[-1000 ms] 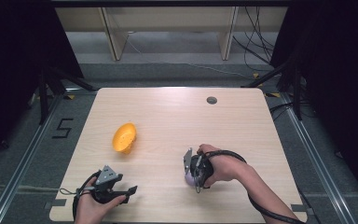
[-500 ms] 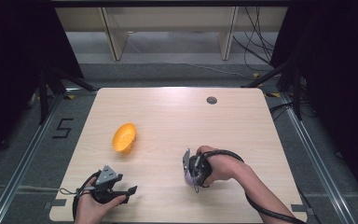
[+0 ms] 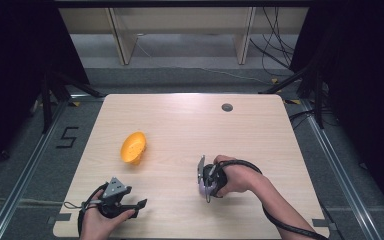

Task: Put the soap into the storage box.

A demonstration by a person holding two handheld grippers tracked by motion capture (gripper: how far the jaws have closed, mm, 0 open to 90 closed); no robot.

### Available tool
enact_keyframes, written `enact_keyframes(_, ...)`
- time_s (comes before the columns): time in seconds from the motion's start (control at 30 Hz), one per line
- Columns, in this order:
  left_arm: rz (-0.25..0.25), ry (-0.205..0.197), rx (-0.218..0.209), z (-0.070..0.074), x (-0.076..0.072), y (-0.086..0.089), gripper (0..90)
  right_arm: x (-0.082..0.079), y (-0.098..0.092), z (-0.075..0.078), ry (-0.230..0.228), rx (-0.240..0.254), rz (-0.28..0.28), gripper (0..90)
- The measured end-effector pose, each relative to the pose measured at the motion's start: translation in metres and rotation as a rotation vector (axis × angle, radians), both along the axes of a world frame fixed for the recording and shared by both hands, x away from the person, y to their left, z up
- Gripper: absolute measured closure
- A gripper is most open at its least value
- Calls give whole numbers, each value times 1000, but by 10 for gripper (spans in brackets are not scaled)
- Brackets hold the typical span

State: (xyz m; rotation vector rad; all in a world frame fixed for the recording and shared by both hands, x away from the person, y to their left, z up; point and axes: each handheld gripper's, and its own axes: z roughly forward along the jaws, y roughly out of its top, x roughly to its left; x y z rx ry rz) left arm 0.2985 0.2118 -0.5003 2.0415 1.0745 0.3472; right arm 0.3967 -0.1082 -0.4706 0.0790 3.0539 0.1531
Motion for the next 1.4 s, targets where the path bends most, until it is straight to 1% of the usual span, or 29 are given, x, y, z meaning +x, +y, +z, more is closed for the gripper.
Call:
enact_keyframes(0.03, 1, -2, 0, 0, 0, 0, 255, 0, 0, 0, 0, 0, 0, 488)
enact_keyframes(0.07, 4, -7, -1, -1, 0, 0, 255, 5, -1, -2, -25, 32, 54, 490)
enact_keyframes(0.1, 4, -7, -1, -1, 0, 0, 255, 5, -1, -2, -25, 32, 54, 490)
enact_keyframes(0.13, 4, -6, -2, -1, 0, -1, 255, 3, -1, -1, -10, 30, 16, 490)
enact_keyframes(0.27, 4, -7, -2, -1, 0, -1, 256, 5, -2, -1, -7, 35, 6, 493)
enact_keyframes(0.3, 1, -3, -1, 0, 0, 0, 256, 4, -2, -2, -6, 35, -21, 493)
enact_keyframes(0.4, 0, -1, 0, 0, 0, 0, 257, 6, -3, -2, -8, 44, -24, 494)
enact_keyframes(0.43, 4, -6, 0, 0, 0, 0, 257, 5, -3, -2, 8, 46, -46, 495)
enact_keyframes(0.47, 4, -6, -1, -1, 0, -1, 257, 9, -4, -4, -12, 64, 7, 495)
enact_keyframes(0.5, 4, -6, -1, -1, 0, -1, 257, 9, -4, -4, -12, 64, 7, 495)
enact_keyframes(0.53, 3, -6, -2, -1, 0, -1, 257, 8, -5, -3, -4, 60, -22, 496)
enact_keyframes(0.57, 4, -6, -2, -1, 0, -1, 257, 8, -5, -3, -4, 60, -22, 496)
enact_keyframes(0.6, -8, 8, 12, 0, 0, 0, 257, 9, -5, -3, 5, 64, -19, 495)
enact_keyframes(0.63, -8, 8, 12, 0, 0, 0, 257, 10, -4, -3, 1, 65, 5, 496)
enact_keyframes(0.73, -7, 4, 8, 0, 1, 0, 258, 9, -4, -3, 11, 53, -25, 495)
enact_keyframes(0.83, 1, -2, 11, -1, 1, 0, 258, 9, -4, -3, 7, 55, -17, 495)
enact_keyframes(0.9, 1, -2, 5, -1, 0, -1, 258, 11, -4, -3, 18, 56, -10, 494)
enact_keyframes(0.97, -2, -1, 7, -1, 0, -1, 258, 9, -3, -2, 32, 43, -49, 491)
enact_keyframes(1.0, -12, 9, 12, 0, 0, 0, 258, 9, -2, -2, 31, 49, -30, 491)
enact_keyframes(1.07, -10, 8, 12, 0, 0, 0, 258, 9, -2, -2, 32, 49, -31, 491)
enact_keyframes(1.13, -12, 8, 12, -1, 1, 0, 258, 9, -2, -3, 34, 48, -38, 490)
enact_keyframes(1.17, -13, 7, 13, -1, 1, -1, 259, 8, -3, -2, 30, 41, -57, 490)
enact_keyframes(1.2, -16, 8, 14, 0, 0, -1, 261, 11, -2, -4, 31, 53, -5, 491)
enact_keyframes(1.23, -7, 19, 3, -1, 0, -1, 261, 11, -2, -4, 31, 53, -5, 491)
enact_keyframes(1.27, -17, 10, 17, 0, 0, -1, 265, 8, -2, -5, 25, 39, -48, 493)
enact_keyframes(1.3, -10, 7, 5, 0, 0, -2, 265, 8, -2, -5, 25, 39, -48, 493)
enact_keyframes(1.33, -11, 6, 6, 0, 0, -2, 266, 11, -2, -6, 23, 51, 0, 493)
enact_keyframes(1.37, -11, 7, 6, 0, 0, -2, 266, 8, -2, -6, 35, 40, -57, 496)
enact_keyframes(1.4, -15, 10, 12, 0, 0, -1, 266, 8, -2, -6, 35, 41, -58, 496)
